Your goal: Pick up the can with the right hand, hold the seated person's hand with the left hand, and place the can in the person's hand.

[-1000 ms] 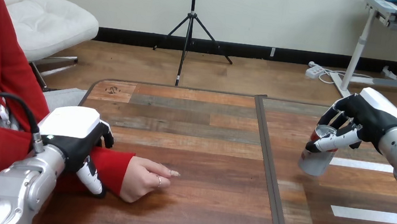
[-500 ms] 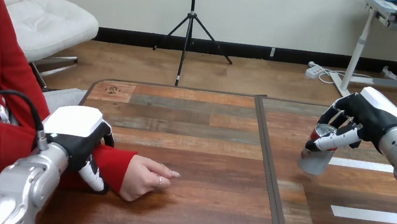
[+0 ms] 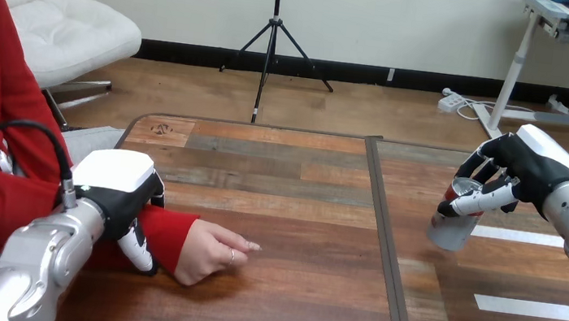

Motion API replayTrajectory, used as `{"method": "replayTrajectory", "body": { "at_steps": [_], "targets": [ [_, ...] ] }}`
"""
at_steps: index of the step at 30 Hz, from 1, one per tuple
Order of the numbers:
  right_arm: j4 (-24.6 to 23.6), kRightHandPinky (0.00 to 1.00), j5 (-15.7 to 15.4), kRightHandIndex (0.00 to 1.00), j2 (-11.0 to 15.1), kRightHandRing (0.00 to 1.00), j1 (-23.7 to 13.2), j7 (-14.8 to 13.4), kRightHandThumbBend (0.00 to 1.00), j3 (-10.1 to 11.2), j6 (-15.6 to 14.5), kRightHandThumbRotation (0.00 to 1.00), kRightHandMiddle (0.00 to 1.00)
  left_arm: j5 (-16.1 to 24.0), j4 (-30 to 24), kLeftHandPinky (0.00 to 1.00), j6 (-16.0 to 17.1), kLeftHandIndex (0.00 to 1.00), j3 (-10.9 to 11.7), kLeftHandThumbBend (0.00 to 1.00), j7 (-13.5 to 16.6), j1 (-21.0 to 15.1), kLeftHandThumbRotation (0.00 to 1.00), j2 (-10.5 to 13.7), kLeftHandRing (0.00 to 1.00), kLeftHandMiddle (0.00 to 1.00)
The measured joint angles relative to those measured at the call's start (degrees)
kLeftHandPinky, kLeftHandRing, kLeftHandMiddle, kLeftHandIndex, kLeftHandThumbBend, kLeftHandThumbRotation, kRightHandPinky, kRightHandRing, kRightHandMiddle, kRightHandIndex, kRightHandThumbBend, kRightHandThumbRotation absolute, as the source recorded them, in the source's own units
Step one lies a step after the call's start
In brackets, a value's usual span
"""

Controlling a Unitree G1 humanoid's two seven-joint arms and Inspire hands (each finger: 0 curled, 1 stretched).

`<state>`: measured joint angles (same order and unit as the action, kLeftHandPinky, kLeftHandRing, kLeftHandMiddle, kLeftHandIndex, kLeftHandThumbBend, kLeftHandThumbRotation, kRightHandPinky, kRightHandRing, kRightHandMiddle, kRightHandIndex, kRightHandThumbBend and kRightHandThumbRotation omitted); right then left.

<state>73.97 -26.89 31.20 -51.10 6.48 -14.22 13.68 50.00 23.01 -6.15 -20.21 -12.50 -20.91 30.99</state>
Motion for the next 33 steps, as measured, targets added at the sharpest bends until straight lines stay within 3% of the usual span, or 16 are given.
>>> {"method": "replayTrajectory", "body": {
  "at_steps": [8,26,33],
  "targets": [
    [0.0,0.33,0.0,0.5,0.0,0.37,0.0,0.0,0.65,0.0,0.0,0.0,0.44,0.0,1.6,0.25,-0.4,0.48,-1.0,0.83,-0.8,-1.7,0.0,-0.5,0.33,0.43],
    [0.0,0.34,0.0,0.5,0.0,0.38,0.0,0.0,0.64,0.0,0.1,0.0,0.45,-0.2,4.9,0.23,-1.5,0.49,-2.0,0.83,-0.6,-4.3,0.0,-2.2,0.35,0.45],
    [0.0,0.34,0.0,0.5,0.0,0.39,0.0,0.0,0.64,0.0,0.1,0.0,0.46,-1.4,5.9,0.22,-1.3,0.47,-1.7,0.78,-0.1,-4.6,0.0,-2.5,0.33,0.43]
  ]
}}
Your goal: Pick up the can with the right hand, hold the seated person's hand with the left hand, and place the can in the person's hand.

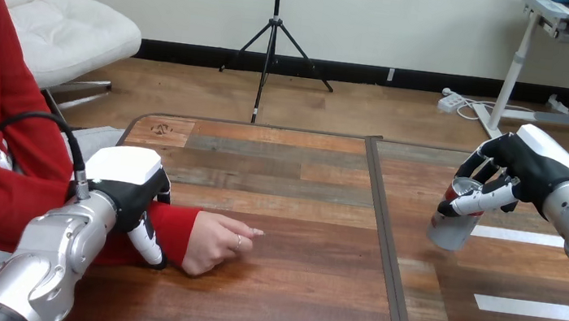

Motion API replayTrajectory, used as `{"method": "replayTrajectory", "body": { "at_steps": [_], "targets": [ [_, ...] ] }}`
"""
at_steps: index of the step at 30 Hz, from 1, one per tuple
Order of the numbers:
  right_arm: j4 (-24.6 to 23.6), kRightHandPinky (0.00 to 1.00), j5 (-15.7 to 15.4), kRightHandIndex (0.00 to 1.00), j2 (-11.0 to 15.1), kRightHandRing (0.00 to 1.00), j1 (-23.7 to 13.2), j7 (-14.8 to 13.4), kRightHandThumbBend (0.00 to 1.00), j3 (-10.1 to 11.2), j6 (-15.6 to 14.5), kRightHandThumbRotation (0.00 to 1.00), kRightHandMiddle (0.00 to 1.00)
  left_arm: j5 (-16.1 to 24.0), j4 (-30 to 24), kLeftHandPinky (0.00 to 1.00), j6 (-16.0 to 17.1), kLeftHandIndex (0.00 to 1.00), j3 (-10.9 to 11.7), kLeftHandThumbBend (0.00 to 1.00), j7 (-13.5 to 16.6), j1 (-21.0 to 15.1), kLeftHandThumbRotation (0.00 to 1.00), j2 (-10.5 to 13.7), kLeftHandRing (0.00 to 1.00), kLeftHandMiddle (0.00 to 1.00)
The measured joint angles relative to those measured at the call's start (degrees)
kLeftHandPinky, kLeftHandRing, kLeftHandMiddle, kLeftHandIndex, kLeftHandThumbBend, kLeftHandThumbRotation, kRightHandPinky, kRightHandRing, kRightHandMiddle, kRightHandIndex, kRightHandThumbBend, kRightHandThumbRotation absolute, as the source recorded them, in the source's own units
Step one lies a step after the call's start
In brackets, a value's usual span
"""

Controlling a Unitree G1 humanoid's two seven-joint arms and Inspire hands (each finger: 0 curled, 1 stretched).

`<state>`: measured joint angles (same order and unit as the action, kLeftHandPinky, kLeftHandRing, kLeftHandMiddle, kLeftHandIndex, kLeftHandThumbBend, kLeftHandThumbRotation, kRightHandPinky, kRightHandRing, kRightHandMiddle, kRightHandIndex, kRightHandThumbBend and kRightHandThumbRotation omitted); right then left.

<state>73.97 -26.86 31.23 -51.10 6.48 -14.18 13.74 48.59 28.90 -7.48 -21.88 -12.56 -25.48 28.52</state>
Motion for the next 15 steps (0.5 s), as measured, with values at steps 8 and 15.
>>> {"method": "replayTrajectory", "body": {
  "at_steps": [8,15],
  "targets": [
    [0.0,0.35,0.0,0.51,0.0,0.4,0.0,0.0,0.63,0.0,0.0,0.0,0.46,-2.7,1.2,0.18,1.0,0.41,0.4,0.75,1.8,0.1,0.0,0.0,0.26,0.36],
    [0.0,0.35,0.0,0.5,0.0,0.39,0.0,0.0,0.64,0.0,0.0,0.0,0.46,-4.4,2.2,0.16,1.5,0.36,0.4,0.72,3.6,0.2,0.0,-0.1,0.23,0.33]
  ]
}}
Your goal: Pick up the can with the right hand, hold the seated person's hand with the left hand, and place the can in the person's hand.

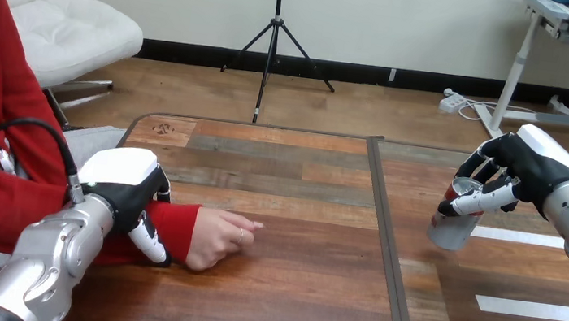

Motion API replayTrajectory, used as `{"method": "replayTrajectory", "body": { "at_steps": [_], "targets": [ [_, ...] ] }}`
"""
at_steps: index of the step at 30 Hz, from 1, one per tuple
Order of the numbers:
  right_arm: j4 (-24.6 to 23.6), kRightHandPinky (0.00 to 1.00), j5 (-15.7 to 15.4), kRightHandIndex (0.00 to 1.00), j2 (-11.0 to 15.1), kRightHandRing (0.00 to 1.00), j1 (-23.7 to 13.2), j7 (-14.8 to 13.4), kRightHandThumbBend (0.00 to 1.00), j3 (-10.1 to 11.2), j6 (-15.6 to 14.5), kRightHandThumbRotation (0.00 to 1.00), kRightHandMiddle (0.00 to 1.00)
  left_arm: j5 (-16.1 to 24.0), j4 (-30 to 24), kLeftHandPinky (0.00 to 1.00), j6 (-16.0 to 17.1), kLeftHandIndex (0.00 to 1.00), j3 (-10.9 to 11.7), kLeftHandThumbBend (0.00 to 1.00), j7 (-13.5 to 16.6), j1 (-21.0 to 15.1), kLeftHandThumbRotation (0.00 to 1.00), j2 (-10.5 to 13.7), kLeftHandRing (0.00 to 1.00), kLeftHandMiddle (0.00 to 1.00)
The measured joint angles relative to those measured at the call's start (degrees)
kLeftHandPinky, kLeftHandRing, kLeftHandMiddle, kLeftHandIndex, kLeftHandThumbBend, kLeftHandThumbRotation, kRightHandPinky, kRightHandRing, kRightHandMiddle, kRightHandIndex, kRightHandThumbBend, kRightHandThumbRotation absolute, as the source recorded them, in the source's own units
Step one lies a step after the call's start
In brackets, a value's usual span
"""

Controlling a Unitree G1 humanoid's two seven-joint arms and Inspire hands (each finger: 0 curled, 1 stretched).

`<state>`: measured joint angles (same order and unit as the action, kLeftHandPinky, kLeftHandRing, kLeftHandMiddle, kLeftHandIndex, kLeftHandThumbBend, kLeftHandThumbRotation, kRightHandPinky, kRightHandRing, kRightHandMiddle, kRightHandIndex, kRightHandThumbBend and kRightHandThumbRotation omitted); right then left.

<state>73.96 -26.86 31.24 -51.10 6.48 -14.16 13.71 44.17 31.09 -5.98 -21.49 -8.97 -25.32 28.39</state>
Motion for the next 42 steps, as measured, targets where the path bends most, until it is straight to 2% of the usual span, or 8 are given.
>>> {"method": "replayTrajectory", "body": {
  "at_steps": [12,25,42],
  "targets": [
    [0.0,0.34,0.0,0.5,0.0,0.39,0.0,0.0,0.64,0.0,0.0,0.0,0.45,-2.9,0.1,0.16,0.2,0.34,0.3,0.73,1.9,0.8,0.0,0.0,0.22,0.32],
    [0.0,0.34,0.0,0.5,0.0,0.39,0.0,0.0,0.64,0.5,0.0,0.0,0.45,-4.8,-0.6,0.14,1.0,0.32,1.9,0.71,4.6,3.0,0.0,0.1,0.2,0.29],
    [0.0,0.34,0.0,0.5,0.0,0.39,0.0,0.0,0.64,0.7,0.0,0.0,0.44,-5.6,-4.9,0.13,1.5,0.29,3.6,0.72,5.9,6.8,0.0,0.9,0.19,0.28]
  ]
}}
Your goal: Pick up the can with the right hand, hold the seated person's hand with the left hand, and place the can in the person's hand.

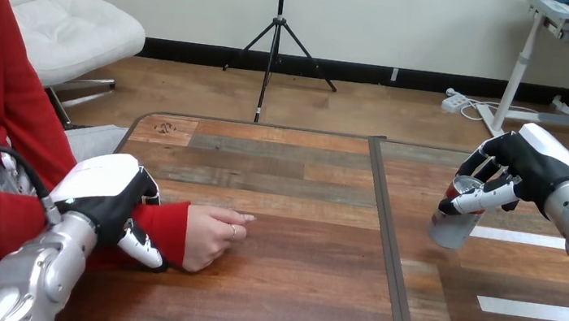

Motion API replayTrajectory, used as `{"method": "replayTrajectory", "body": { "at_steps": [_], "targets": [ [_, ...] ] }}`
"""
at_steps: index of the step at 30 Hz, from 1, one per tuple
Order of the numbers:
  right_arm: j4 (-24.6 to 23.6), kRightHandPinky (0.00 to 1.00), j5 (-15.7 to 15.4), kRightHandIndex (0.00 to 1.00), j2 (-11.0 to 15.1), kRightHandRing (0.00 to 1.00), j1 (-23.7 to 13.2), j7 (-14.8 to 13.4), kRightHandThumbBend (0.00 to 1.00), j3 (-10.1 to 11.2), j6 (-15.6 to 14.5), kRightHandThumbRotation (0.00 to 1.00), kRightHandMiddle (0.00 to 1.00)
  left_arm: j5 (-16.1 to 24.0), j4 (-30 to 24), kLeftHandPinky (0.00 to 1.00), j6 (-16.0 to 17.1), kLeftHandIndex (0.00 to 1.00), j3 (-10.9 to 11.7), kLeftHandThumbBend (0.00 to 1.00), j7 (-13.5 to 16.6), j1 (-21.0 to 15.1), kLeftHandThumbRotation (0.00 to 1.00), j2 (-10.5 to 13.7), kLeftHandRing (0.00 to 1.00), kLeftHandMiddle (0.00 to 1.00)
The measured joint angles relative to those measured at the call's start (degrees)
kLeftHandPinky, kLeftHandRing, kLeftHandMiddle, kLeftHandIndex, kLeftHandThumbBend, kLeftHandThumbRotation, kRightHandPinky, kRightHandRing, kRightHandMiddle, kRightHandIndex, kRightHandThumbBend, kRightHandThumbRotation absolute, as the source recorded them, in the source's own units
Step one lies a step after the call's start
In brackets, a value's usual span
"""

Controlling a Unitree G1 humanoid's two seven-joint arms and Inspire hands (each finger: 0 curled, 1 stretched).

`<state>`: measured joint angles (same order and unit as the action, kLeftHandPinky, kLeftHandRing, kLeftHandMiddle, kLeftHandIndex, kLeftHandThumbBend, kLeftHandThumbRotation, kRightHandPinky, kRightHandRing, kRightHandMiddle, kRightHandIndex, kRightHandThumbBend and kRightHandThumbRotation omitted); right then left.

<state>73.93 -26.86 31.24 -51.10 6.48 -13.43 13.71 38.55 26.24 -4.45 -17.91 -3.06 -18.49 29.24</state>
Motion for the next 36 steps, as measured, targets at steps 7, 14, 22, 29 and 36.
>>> {"method": "replayTrajectory", "body": {
  "at_steps": [7,14,22,29,36],
  "targets": [
    [0.0,0.33,0.0,0.5,0.0,0.37,0.0,0.0,0.64,0.0,0.0,0.0,0.43,0.0,-1.8,0.13,-0.2,0.3,0.8,0.71,0.0,1.4,0.0,0.0,0.2,0.29],
    [0.0,0.33,0.0,0.49,0.0,0.37,0.0,0.0,0.64,0.0,0.0,0.0,0.43,0.0,-3.5,0.14,-0.6,0.31,1.2,0.71,-0.3,2.5,0.0,0.1,0.21,0.3],
    [0.0,0.32,0.0,0.49,0.0,0.36,0.0,0.0,0.64,0.0,0.0,0.0,0.42,0.0,-5.0,0.15,-0.6,0.31,1.8,0.73,-0.9,3.3,0.0,0.2,0.22,0.3],
    [0.0,0.32,0.0,0.49,0.0,0.35,0.0,0.0,0.65,0.0,0.0,0.0,0.41,0.0,-6.6,0.15,-0.6,0.31,2.5,0.75,-1.1,4.1,0.0,0.2,0.22,0.3],
    [0.0,0.3,0.0,0.49,0.0,0.34,0.0,0.0,0.65,0.0,0.0,0.0,0.4,0.0,-7.4,0.16,-0.6,0.31,3.1,0.77,-1.1,4.3,0.0,0.2,0.22,0.3]
  ]
}}
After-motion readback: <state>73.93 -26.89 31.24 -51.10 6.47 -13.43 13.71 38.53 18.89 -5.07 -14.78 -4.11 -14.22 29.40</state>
